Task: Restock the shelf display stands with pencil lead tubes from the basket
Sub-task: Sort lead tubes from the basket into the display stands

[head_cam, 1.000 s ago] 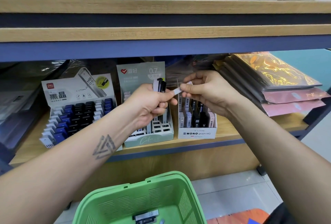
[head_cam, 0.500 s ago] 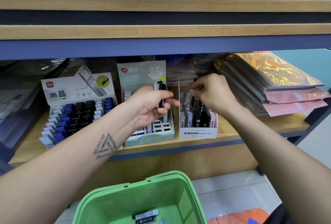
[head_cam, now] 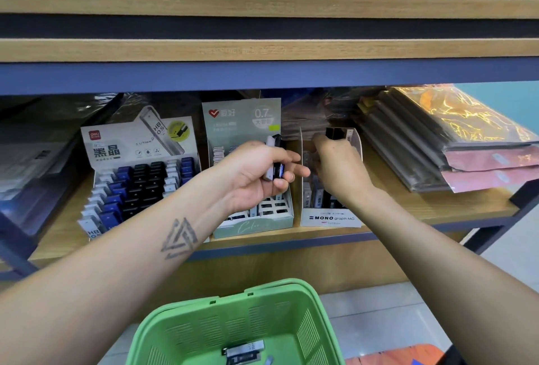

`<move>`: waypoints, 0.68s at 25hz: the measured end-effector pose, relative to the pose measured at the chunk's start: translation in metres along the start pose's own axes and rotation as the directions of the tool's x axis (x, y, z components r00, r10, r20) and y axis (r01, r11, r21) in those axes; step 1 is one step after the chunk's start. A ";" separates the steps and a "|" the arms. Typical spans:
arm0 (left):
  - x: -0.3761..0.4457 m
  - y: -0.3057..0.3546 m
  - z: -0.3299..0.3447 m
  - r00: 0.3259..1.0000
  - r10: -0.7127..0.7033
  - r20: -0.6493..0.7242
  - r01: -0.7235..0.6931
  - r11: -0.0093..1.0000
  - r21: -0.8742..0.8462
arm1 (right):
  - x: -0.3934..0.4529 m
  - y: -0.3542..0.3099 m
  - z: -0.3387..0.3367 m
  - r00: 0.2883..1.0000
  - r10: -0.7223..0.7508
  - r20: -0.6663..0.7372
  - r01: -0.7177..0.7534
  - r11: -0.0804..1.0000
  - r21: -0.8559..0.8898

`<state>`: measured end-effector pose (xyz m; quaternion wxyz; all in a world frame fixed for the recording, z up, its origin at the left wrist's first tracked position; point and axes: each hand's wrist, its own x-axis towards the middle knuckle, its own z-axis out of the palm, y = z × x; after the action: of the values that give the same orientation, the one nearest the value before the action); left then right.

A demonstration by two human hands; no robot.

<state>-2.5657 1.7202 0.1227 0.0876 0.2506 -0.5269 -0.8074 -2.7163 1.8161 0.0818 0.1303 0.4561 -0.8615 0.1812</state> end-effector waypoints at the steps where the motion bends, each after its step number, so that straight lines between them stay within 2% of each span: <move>1: 0.000 0.000 -0.001 1.000 -0.011 0.023 0.012 1.000 -0.015 | 0.000 0.000 0.000 1.000 -0.004 -0.013 0.004 1.000 -0.009; 3: -0.001 0.000 -0.002 0.996 -0.040 0.076 0.044 0.997 -0.063 | 0.002 -0.001 -0.004 0.999 -0.018 -0.047 0.019 0.999 0.033; 4: -0.001 0.000 -0.003 0.993 -0.056 0.101 0.066 0.993 -0.096 | 0.004 -0.001 -0.006 0.998 -0.008 -0.066 0.016 0.993 0.120; 5: -0.002 0.000 -0.003 0.990 -0.071 0.121 0.087 0.988 -0.126 | 0.006 -0.002 -0.011 0.998 0.038 -0.053 -0.021 0.954 0.299; 6: -0.002 -0.001 -0.003 0.987 -0.083 0.136 0.102 0.984 -0.145 | 0.006 -0.003 -0.017 0.996 0.089 0.030 -0.091 0.836 0.541; 7: -0.003 -0.002 -0.003 0.985 -0.089 0.149 0.112 0.982 -0.154 | 0.005 -0.005 -0.023 0.981 0.092 0.170 -0.189 0.640 0.744; 8: -0.004 -0.002 -0.001 0.983 -0.091 0.161 0.117 0.980 -0.160 | 0.004 -0.005 -0.027 0.955 0.030 0.293 -0.275 0.449 0.850; 9: -0.005 -0.003 0.001 0.981 -0.090 0.173 0.118 0.980 -0.161 | 0.002 -0.005 -0.028 0.931 -0.052 0.361 -0.323 0.342 0.882; 10: -0.005 -0.003 0.002 0.979 -0.088 0.185 0.118 0.980 -0.157 | 0.001 -0.005 -0.030 0.919 -0.100 0.380 -0.337 0.300 0.893; 12: -0.005 -0.002 0.005 0.973 -0.099 0.208 0.129 0.982 -0.138 | 0.002 0.001 -0.033 0.937 -0.069 0.343 -0.318 0.240 0.917; 14: -0.005 -0.002 0.006 0.977 -0.109 0.185 0.125 0.989 -0.081 | 0.009 0.020 -0.043 0.962 0.080 0.262 -0.273 0.173 0.946; 15: -0.004 -0.002 0.006 0.984 -0.100 0.149 0.104 0.994 -0.020 | 0.011 0.032 -0.050 0.969 0.154 0.195 -0.224 0.196 0.955; 17: -0.004 -0.004 0.009 0.995 -0.051 0.081 0.043 0.994 0.103 | 0.015 0.057 -0.059 0.963 0.267 0.022 -0.127 0.380 0.916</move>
<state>-2.5661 1.7308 0.1237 0.0338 0.2333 -0.5645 -0.7911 -2.7690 1.8600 0.1296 -0.1061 0.3347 -0.6607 0.6634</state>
